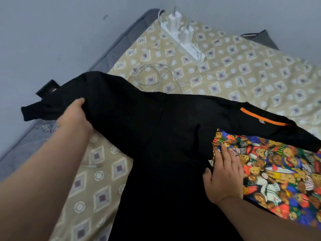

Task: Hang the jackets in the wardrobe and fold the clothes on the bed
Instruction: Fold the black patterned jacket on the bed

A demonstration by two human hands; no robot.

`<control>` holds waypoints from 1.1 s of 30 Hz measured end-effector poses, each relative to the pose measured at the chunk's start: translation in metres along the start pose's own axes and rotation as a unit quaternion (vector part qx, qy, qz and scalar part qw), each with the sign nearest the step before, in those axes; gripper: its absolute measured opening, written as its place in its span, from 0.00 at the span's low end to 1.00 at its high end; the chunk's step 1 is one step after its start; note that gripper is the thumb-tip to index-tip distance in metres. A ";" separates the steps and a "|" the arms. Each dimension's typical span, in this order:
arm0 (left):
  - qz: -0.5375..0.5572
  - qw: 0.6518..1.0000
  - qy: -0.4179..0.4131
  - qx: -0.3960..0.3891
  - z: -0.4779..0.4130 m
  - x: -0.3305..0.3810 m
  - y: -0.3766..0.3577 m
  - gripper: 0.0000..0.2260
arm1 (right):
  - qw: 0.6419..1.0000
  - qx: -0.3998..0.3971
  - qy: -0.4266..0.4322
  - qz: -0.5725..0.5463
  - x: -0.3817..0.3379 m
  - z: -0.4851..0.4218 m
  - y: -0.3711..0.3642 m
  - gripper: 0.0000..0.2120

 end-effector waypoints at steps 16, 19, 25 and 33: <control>-0.239 0.801 -0.467 -0.288 0.214 -0.046 -0.099 0.22 | 1.000 -0.016 0.009 -0.024 0.000 -0.001 -0.002 0.36; -0.418 0.637 -0.487 -0.427 0.240 -0.142 -0.107 0.24 | 0.999 -0.011 0.013 -0.037 0.001 -0.002 -0.002 0.36; -0.554 0.532 -0.424 -0.481 0.205 -0.209 -0.053 0.21 | 0.997 0.024 0.013 -0.067 0.002 -0.002 -0.002 0.34; -0.672 0.487 -0.450 -0.329 0.178 -0.237 0.045 0.32 | 0.996 0.047 0.009 -0.069 0.002 0.000 0.002 0.32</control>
Point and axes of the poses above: each hand's wrist, its own z-axis away from the middle knuckle, its own y-axis out of the back of the hand, x = y × z, the point moved 8 cm from there along -z, towards the middle knuckle, and after that the axes turned 13 degrees about z, right-handed, at the moved point
